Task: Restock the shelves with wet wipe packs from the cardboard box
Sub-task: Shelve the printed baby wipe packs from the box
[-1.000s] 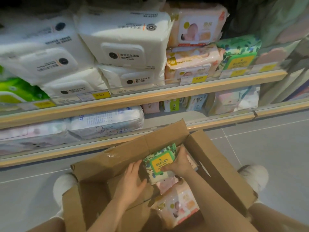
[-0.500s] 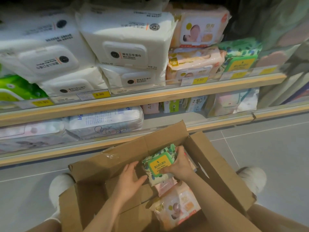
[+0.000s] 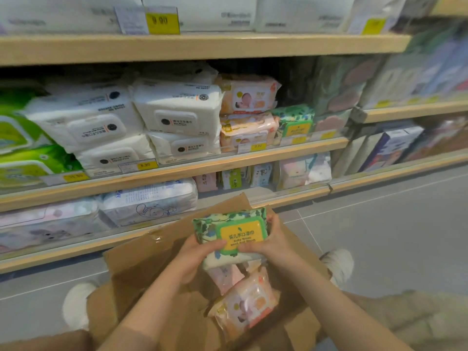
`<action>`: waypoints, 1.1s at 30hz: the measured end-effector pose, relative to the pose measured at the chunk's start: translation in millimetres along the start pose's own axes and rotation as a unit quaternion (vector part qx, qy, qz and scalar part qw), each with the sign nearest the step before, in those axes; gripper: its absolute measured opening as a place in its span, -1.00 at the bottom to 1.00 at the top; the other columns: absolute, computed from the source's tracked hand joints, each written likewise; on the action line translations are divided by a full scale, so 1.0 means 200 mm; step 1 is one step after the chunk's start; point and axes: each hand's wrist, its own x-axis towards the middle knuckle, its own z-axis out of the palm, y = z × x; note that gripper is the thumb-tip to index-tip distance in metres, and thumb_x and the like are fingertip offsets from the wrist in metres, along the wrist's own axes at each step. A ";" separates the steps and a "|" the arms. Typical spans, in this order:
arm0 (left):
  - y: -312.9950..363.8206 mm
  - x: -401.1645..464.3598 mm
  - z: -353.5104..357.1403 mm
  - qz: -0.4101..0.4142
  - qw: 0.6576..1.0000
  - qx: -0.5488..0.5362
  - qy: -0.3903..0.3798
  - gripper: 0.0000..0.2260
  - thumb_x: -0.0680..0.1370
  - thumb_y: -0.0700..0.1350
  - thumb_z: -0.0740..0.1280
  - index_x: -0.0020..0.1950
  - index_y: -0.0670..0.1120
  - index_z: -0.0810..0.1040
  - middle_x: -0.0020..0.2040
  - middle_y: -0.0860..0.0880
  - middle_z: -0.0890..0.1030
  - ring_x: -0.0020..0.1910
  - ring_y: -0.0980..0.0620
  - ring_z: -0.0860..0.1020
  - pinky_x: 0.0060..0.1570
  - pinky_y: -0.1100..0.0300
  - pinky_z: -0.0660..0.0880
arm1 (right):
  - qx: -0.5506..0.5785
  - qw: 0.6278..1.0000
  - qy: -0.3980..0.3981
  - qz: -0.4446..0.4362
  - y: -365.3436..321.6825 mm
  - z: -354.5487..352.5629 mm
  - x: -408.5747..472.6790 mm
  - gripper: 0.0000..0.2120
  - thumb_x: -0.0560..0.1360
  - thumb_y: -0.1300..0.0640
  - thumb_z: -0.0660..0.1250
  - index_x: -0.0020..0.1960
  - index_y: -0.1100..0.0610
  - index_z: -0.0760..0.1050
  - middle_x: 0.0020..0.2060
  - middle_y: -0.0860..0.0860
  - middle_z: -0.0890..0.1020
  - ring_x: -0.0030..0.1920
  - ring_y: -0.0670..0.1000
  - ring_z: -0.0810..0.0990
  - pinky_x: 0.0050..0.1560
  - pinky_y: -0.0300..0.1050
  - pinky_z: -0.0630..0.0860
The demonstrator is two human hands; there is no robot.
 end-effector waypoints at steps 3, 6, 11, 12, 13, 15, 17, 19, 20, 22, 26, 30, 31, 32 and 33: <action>0.03 -0.07 -0.01 0.017 0.999 0.032 -0.016 -0.19 -0.12 0.03 0.68 0.07 -0.12 0.51 -0.07 -0.06 0.70 -0.08 -0.05 0.67 -0.06 0.04 0.59 | -0.036 0.999 -0.035 0.004 -0.04 -0.05 -0.07 -0.28 0.19 0.11 0.63 0.16 0.03 0.23 0.09 -0.01 0.54 0.07 -0.07 0.58 0.05 -0.13 0.59; 0.04 -0.10 -0.03 0.042 0.995 0.085 -0.009 -0.03 -0.19 0.12 0.67 0.16 -0.09 0.45 0.03 -0.08 0.67 -0.01 -0.04 0.65 0.04 -0.03 0.58 | -0.089 0.995 -0.028 -0.041 -0.13 -0.13 -0.07 -0.12 0.12 -0.01 0.63 0.28 -0.03 0.19 0.32 0.00 0.37 0.31 -0.03 0.39 0.26 -0.12 0.43; 0.08 -0.16 -0.03 0.094 0.982 0.161 -0.014 -0.10 -0.13 0.07 0.66 0.15 -0.03 0.42 0.06 -0.02 0.63 -0.01 0.10 0.63 -0.05 0.17 0.58 | -0.392 0.889 -0.199 -0.133 -0.32 -0.13 -0.04 0.09 0.18 -0.06 0.61 0.50 -0.03 -0.01 0.42 -0.02 0.29 0.39 -0.03 0.28 0.38 -0.05 0.30; 0.08 -0.18 -0.02 0.104 0.980 0.168 -0.012 -0.16 -0.11 0.06 0.64 0.12 0.02 0.42 0.05 0.00 0.62 -0.02 0.14 0.62 -0.07 0.22 0.56 | -0.428 0.867 -0.222 -0.128 -0.32 -0.10 -0.03 0.07 0.18 -0.08 0.61 0.49 -0.02 0.03 0.36 -0.02 0.37 0.33 -0.01 0.36 0.32 -0.02 0.37; 0.09 -0.19 -0.02 0.117 0.978 0.174 -0.012 -0.20 -0.09 0.05 0.63 0.09 0.06 0.41 0.04 0.03 0.61 -0.02 0.17 0.60 -0.08 0.26 0.54 | -0.448 0.856 -0.224 -0.130 -0.32 -0.08 -0.03 0.05 0.16 -0.11 0.60 0.47 -0.03 0.07 0.30 -0.03 0.42 0.27 0.00 0.42 0.26 0.00 0.43; 0.10 -0.19 -0.01 0.142 0.972 0.187 -0.015 -0.25 0.01 -0.06 0.67 0.09 0.07 0.39 0.03 0.05 0.59 -0.06 0.27 0.59 -0.13 0.35 0.51 | -0.460 0.854 -0.197 -0.143 -0.29 -0.06 -0.02 0.04 0.10 -0.17 0.59 0.43 -0.05 0.12 0.24 -0.04 0.46 0.19 0.00 0.45 0.18 0.05 0.48; 0.10 -0.17 0.01 0.168 0.966 0.195 -0.026 -0.31 0.14 -0.22 0.65 0.13 0.06 0.38 0.02 0.08 0.57 -0.12 0.40 0.56 -0.20 0.46 0.48 | -0.465 0.856 -0.160 -0.159 -0.26 -0.07 -0.02 0.03 0.10 -0.18 0.58 0.43 -0.06 0.13 0.24 -0.04 0.44 0.20 0.01 0.43 0.18 0.08 0.46; 0.11 -0.14 0.02 0.182 0.960 0.210 -0.028 -0.32 0.17 -0.19 0.63 0.15 0.11 0.37 0.06 0.13 0.55 -0.06 0.41 0.54 -0.14 0.47 0.47 | -0.467 0.858 -0.124 -0.172 -0.24 -0.09 -0.02 0.04 0.12 -0.15 0.58 0.45 -0.07 0.11 0.28 -0.04 0.41 0.25 0.03 0.39 0.25 0.09 0.39; 0.11 -0.12 0.03 0.189 0.956 0.223 -0.025 -0.30 0.17 -0.11 0.64 0.19 0.14 0.37 0.12 0.17 0.52 0.03 0.37 0.52 -0.04 0.42 0.47 | -0.470 0.860 -0.103 -0.171 -0.22 -0.12 -0.02 0.04 0.13 -0.15 0.58 0.45 -0.07 0.09 0.30 -0.04 0.40 0.27 0.04 0.36 0.28 0.09 0.35; 0.08 -0.08 0.02 0.186 0.946 0.266 -0.022 -0.12 0.12 0.13 0.61 0.37 0.13 0.31 0.27 0.20 0.43 0.20 0.26 0.42 0.18 0.22 0.42 | -0.482 0.859 -0.065 -0.159 -0.20 -0.18 -0.01 0.04 0.13 -0.16 0.56 0.46 -0.08 0.08 0.29 -0.03 0.39 0.28 0.05 0.35 0.28 0.10 0.34; -0.09 -0.02 -0.02 0.136 0.928 0.344 -0.045 0.02 0.00 0.44 0.46 0.40 0.20 0.24 0.38 0.14 0.34 0.32 0.15 0.34 0.29 0.04 0.38 | -0.531 0.841 0.014 -0.099 -0.12 -0.38 0.03 0.04 0.13 -0.22 0.53 0.45 -0.05 0.08 0.27 -0.02 0.39 0.24 0.06 0.37 0.25 0.06 0.36; -0.34 0.07 0.04 0.085 0.900 0.418 -0.092 0.00 0.04 0.44 0.44 0.41 0.20 0.18 0.42 0.09 0.30 0.38 0.09 0.27 0.36 0.14 0.23 | -0.549 0.833 0.067 -0.030 0.00 -0.57 0.06 0.03 0.15 -0.22 0.52 0.47 -0.05 0.07 0.28 0.00 0.39 0.25 0.08 0.37 0.24 0.04 0.31; -0.40 0.09 0.07 0.076 0.888 0.440 -0.111 -0.02 0.11 0.40 0.46 0.44 0.17 0.17 0.43 0.07 0.27 0.39 0.08 0.24 0.36 0.16 0.21 | -0.545 0.835 0.074 -0.013 0.03 -0.60 0.06 0.02 0.16 -0.21 0.52 0.47 -0.05 0.06 0.28 0.01 0.39 0.25 0.08 0.37 0.24 0.03 0.30; -0.46 0.12 0.10 0.070 0.875 0.463 -0.127 -0.06 0.19 0.34 0.48 0.47 0.13 0.15 0.43 0.07 0.26 0.40 0.07 0.23 0.36 0.16 0.21 | -0.539 0.838 0.083 0.000 0.07 -0.62 0.06 0.01 0.17 -0.21 0.52 0.46 -0.05 0.06 0.27 0.02 0.40 0.25 0.08 0.37 0.23 0.03 0.30; -0.53 0.15 0.12 0.062 0.862 0.483 -0.141 -0.09 0.25 0.27 0.49 0.49 0.11 0.13 0.44 0.07 0.24 0.39 0.06 0.22 0.36 0.14 0.22 | -0.529 0.844 0.088 0.014 0.10 -0.65 0.07 0.01 0.17 -0.21 0.52 0.46 -0.05 0.07 0.27 0.02 0.40 0.24 0.07 0.37 0.23 0.03 0.30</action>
